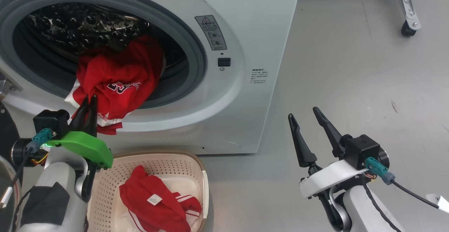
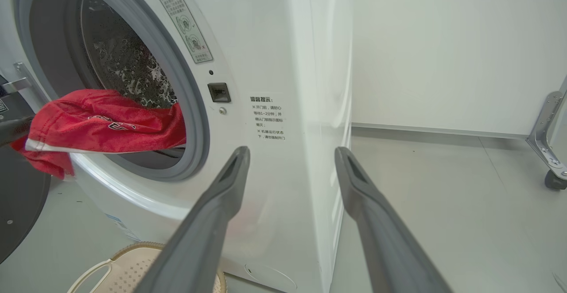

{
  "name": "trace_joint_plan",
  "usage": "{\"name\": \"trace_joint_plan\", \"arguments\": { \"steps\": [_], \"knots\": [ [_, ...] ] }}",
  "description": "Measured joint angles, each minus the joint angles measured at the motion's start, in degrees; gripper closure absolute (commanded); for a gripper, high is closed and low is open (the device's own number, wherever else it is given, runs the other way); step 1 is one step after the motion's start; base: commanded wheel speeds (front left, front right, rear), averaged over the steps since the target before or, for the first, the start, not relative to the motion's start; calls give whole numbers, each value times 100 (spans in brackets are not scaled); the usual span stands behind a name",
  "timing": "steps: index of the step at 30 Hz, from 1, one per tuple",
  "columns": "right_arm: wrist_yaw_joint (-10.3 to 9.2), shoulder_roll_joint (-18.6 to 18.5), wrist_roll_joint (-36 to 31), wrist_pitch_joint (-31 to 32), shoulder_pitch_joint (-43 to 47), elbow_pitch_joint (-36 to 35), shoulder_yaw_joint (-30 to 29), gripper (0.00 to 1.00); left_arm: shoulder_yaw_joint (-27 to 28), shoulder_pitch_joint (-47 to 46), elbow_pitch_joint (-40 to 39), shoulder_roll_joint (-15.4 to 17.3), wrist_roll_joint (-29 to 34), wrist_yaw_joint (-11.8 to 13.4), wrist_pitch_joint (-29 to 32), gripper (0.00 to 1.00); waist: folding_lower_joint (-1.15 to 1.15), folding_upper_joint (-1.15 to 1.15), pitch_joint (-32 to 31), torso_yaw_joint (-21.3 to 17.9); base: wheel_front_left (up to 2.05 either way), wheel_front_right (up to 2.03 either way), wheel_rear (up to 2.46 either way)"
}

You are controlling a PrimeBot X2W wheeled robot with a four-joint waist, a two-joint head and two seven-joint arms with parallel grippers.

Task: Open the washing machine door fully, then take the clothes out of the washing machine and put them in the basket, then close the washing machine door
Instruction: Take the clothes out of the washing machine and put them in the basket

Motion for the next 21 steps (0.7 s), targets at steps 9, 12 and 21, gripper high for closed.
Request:
{"name": "trace_joint_plan", "arguments": {
  "steps": [9,12,21],
  "knots": [
    [56,2,0,0,82,0,-13,0,198,328,-1012,94,-88,-15,-7,100,0,0,-179,115,0,0,0],
    [58,4,0,0,119,-1,-37,0,385,379,-1584,155,-88,-15,-7,100,0,0,-200,126,0,0,0],
    [98,4,-49,0,137,-3,-97,0,768,802,-2758,136,-40,-15,-23,100,0,0,-245,167,0,0,0]
  ]
}}
